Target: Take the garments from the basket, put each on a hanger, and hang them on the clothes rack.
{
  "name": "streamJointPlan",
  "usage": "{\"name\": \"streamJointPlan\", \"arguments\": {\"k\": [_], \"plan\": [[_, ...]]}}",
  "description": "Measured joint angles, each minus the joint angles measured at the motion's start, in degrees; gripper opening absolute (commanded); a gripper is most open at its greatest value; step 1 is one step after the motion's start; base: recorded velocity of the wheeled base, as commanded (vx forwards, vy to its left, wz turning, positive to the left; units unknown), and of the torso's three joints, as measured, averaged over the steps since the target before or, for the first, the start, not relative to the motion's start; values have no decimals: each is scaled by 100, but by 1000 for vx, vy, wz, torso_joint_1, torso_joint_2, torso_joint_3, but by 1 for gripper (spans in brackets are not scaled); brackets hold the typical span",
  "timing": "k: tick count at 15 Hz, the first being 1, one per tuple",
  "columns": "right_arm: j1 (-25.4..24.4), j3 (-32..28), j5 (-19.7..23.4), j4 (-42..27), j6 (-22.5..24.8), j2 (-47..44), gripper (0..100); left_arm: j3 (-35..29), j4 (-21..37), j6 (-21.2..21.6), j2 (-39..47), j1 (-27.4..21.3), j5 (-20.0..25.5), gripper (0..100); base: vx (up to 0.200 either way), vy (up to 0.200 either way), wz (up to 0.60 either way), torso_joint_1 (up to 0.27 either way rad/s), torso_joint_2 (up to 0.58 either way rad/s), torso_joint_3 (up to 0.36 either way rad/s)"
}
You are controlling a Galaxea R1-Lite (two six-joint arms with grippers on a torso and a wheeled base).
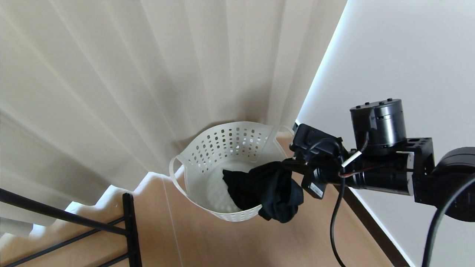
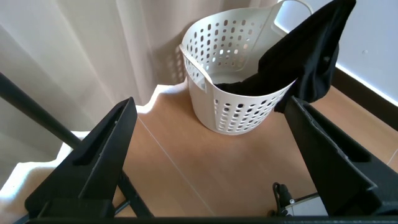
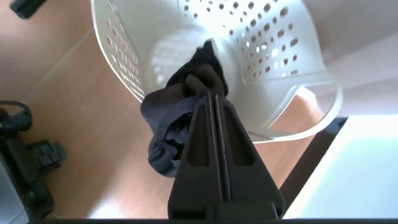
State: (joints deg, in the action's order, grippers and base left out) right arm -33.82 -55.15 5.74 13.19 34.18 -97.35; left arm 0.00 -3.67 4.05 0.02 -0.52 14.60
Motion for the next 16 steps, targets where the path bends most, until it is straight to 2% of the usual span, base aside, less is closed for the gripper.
{"name": "streamJointPlan", "arguments": {"k": [2,6,9,11,13,16], "plan": [[-162,199,-5,213,-9,251,0,0,0,0,2,0,0,100,0,0,0,0,0,0],[-472,1028,-22,1626,-16,723,0,0,-2,0,2,0,0,100,0,0,0,0,0,0],[-703,1281,-27,1798,-161,1073,0,0,-5,40,0,0,6,100,0,0,0,0,0,0],[-881,1292,-207,1803,-731,1270,0,0,-7,44,2,0,12,100,0,0,0,0,0,0],[-992,1248,-375,1829,-824,1362,0,0,-7,41,2,0,15,100,0,0,0,0,0,0],[-1041,1191,-391,1971,-835,1403,0,0,-7,41,0,0,15,100,0,0,0,0,0,0]]}}
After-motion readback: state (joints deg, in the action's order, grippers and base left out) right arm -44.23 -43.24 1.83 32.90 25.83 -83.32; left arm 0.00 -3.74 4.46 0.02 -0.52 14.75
